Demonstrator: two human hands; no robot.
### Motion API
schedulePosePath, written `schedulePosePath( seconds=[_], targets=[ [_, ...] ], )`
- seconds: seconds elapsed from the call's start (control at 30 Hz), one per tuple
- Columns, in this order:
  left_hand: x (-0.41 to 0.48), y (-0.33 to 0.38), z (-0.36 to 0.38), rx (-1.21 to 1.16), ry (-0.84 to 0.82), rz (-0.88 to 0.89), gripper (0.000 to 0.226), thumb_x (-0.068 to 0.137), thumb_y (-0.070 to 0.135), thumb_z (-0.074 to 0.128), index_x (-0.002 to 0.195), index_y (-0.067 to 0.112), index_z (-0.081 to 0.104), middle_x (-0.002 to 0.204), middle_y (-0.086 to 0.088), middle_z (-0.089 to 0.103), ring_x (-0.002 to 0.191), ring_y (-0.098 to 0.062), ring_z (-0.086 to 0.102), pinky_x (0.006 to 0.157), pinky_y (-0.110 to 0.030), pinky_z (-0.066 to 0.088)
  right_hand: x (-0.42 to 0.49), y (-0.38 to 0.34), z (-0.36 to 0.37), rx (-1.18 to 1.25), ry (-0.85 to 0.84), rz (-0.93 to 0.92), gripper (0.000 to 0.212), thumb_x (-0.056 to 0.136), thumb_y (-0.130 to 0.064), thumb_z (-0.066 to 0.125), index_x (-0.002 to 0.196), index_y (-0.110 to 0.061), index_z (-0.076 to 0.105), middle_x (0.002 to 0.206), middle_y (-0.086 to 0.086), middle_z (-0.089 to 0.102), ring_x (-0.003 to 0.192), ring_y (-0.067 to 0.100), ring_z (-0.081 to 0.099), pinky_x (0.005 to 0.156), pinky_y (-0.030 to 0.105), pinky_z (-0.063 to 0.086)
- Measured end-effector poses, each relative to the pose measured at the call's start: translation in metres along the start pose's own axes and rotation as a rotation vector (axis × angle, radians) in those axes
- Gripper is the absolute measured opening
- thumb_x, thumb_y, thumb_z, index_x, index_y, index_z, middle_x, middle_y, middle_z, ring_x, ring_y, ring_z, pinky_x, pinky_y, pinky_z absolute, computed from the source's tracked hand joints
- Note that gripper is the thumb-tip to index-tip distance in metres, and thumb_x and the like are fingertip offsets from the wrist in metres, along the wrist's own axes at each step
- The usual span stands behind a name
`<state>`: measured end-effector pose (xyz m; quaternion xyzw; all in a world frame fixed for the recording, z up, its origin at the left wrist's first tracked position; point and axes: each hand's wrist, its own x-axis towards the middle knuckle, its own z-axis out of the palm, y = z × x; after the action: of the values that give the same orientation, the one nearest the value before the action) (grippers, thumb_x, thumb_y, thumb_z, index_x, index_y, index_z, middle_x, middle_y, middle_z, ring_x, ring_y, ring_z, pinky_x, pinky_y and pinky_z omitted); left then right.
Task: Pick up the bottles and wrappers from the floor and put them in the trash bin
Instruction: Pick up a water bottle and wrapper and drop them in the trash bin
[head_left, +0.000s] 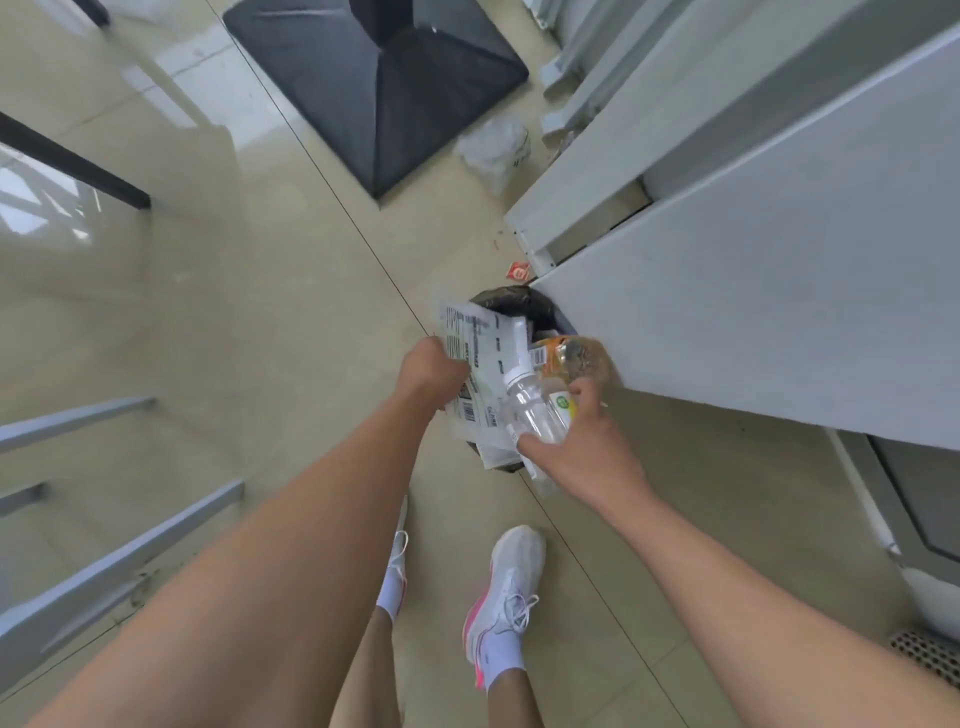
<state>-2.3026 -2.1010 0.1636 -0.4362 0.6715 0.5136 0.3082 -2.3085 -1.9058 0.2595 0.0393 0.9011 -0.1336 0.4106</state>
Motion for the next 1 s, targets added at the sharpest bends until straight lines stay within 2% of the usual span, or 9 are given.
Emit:
schedulePosePath(
  seconds=[0.1,0.2,0.3,0.43,0.6,0.73,0.87,0.93,1.0],
  targets=[
    [0.012,-0.009,0.012,0.093,-0.027,0.042,0.016,0.091,0.012,0.055,0.104,0.01,0.064,0.105,-0.011,0.072,0.093,-0.032,0.069,0.074,-0.037,0.06,0.011,0.011,0.016,-0.063,-0.056,0.094,0.075,0.071,-0.062,0.065,0.132,-0.035,0.031,0.115,0.003,0.059,0.101,0.03,0.062,0.087,0.046,0.055],
    [0.02,-0.019,0.018,0.134,-0.024,0.069,0.014,0.092,0.014,0.057,0.105,0.012,0.062,0.106,-0.011,0.07,0.088,-0.03,0.064,0.072,-0.032,0.051,0.027,0.019,0.022,-0.06,-0.047,0.131,0.073,0.076,-0.067,0.066,0.137,-0.037,0.04,0.126,0.001,0.063,0.112,0.029,0.063,0.091,0.045,0.055],
    [0.028,-0.025,0.02,0.131,-0.03,0.059,0.022,0.094,0.017,0.058,0.113,0.008,0.066,0.106,-0.012,0.073,0.082,-0.028,0.067,0.069,-0.032,0.054,0.046,0.016,0.03,-0.032,-0.084,0.16,0.079,0.071,-0.069,0.071,0.138,-0.035,0.049,0.127,-0.003,0.065,0.112,0.025,0.064,0.091,0.043,0.056],
    [0.038,-0.03,0.025,0.163,-0.047,0.094,0.025,0.096,0.027,0.06,0.117,0.013,0.065,0.108,-0.011,0.072,0.091,-0.028,0.069,0.078,-0.036,0.057,0.065,0.015,0.052,0.037,-0.074,0.284,0.075,0.064,-0.063,0.078,0.129,-0.03,0.058,0.121,-0.001,0.067,0.105,0.026,0.066,0.09,0.042,0.056],
    [0.043,-0.032,0.029,0.129,-0.052,0.128,0.042,0.088,0.045,0.065,0.121,0.019,0.065,0.108,-0.003,0.073,0.096,-0.024,0.069,0.079,-0.037,0.058,0.068,0.015,0.071,0.03,0.007,0.304,0.086,0.06,-0.074,0.069,0.13,-0.027,0.054,0.125,0.001,0.063,0.117,0.033,0.06,0.094,0.045,0.053],
    [0.023,-0.03,0.026,0.039,0.033,0.121,0.055,0.078,0.056,0.067,0.118,0.02,0.057,0.102,0.005,0.067,0.093,-0.017,0.067,0.07,-0.033,0.052,0.052,0.019,0.062,0.083,0.048,0.286,0.079,0.067,-0.072,0.061,0.131,-0.026,0.049,0.128,0.004,0.056,0.116,0.034,0.057,0.091,0.045,0.052],
    [-0.003,-0.023,0.018,0.003,0.067,0.179,0.074,0.083,0.056,0.068,0.143,0.019,0.045,0.128,-0.001,0.063,0.104,-0.02,0.063,0.081,-0.033,0.048,0.033,0.015,0.041,0.097,0.049,0.207,0.072,0.075,-0.07,0.061,0.132,-0.028,0.048,0.131,0.006,0.054,0.118,0.034,0.056,0.093,0.045,0.051],
    [-0.014,-0.017,0.011,0.032,0.089,0.189,0.086,0.088,0.061,0.062,0.155,0.017,0.032,0.149,-0.007,0.05,0.126,-0.027,0.057,0.099,-0.043,0.049,0.024,0.011,0.032,0.103,0.045,0.167,0.074,0.077,-0.068,0.061,0.139,-0.029,0.045,0.136,0.007,0.052,0.122,0.035,0.054,0.096,0.047,0.05],
    [-0.024,-0.016,0.005,0.104,0.112,0.214,0.091,0.092,0.066,0.052,0.162,0.017,0.02,0.163,-0.01,0.034,0.147,-0.031,0.038,0.117,-0.05,0.037,0.019,0.009,0.024,0.095,0.06,0.131,0.077,0.079,-0.066,0.06,0.143,-0.03,0.041,0.14,0.006,0.049,0.126,0.034,0.051,0.096,0.046,0.049]
  ],
)
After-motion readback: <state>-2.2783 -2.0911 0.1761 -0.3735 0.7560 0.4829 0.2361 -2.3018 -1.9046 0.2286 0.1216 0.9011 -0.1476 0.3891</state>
